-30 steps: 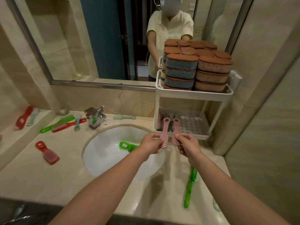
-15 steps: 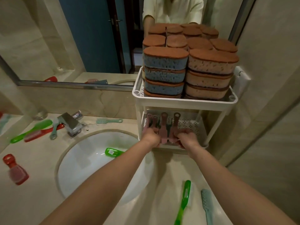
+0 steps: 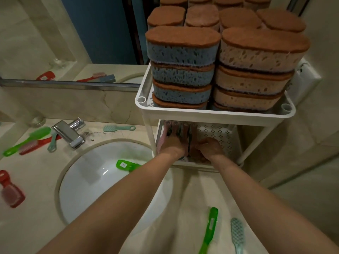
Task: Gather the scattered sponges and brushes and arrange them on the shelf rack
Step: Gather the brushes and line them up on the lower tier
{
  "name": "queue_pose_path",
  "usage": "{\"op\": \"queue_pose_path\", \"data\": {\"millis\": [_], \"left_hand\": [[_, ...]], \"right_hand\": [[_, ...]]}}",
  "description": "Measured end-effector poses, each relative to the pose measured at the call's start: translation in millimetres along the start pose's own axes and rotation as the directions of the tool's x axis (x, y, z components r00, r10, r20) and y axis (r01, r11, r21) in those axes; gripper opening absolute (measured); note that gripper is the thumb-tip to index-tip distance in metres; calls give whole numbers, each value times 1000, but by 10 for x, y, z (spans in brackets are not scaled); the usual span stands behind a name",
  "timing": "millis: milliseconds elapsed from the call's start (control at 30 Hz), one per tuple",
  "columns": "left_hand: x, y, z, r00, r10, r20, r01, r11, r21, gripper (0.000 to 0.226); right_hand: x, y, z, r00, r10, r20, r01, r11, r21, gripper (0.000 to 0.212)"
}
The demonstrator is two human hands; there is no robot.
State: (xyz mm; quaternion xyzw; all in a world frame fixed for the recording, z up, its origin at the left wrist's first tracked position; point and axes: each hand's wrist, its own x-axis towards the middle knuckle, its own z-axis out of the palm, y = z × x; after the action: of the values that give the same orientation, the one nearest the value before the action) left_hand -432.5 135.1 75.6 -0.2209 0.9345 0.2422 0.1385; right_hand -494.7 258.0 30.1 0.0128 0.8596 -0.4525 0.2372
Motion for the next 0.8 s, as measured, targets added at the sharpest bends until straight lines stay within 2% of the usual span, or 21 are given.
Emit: {"op": "queue_pose_path", "data": {"millis": [67,167,300,400,467,600,667,800], "left_hand": [[-17,-19,-3,998,-46,-38,45,999,-28,48],[-28,-68,44,995,22,-102,-34,992,-119,55],[5,-123,105,986,45,-162,-54,997,-49,44],[-33,-124,95,987,35,-156,-40,999,-28,52],[-58,-153,76,986,72,-151,-80,996,-50,53],[-151,-201,48,980,101,-172,-142,958,-249,50],[-226,-249,92,973,120,-199,-184,923,-338,50],[-357,-372,252,954,166,-248,-248,903,-351,22]], "right_hand": [[32,17,28,1000,10,0,-10,1000,17,4],[49,33,72,1000,14,-2,-14,1000,-1,8],[49,29,114,996,-26,-82,24,999,-25,9],[62,42,140,995,-45,-93,46,999,3,4],[54,51,152,996,-48,-79,50,998,25,9],[3,57,151,994,-65,-84,68,997,27,12],[-78,71,135,984,-116,-138,120,992,22,14],[-371,119,75,933,-207,-295,264,950,169,11]]}}
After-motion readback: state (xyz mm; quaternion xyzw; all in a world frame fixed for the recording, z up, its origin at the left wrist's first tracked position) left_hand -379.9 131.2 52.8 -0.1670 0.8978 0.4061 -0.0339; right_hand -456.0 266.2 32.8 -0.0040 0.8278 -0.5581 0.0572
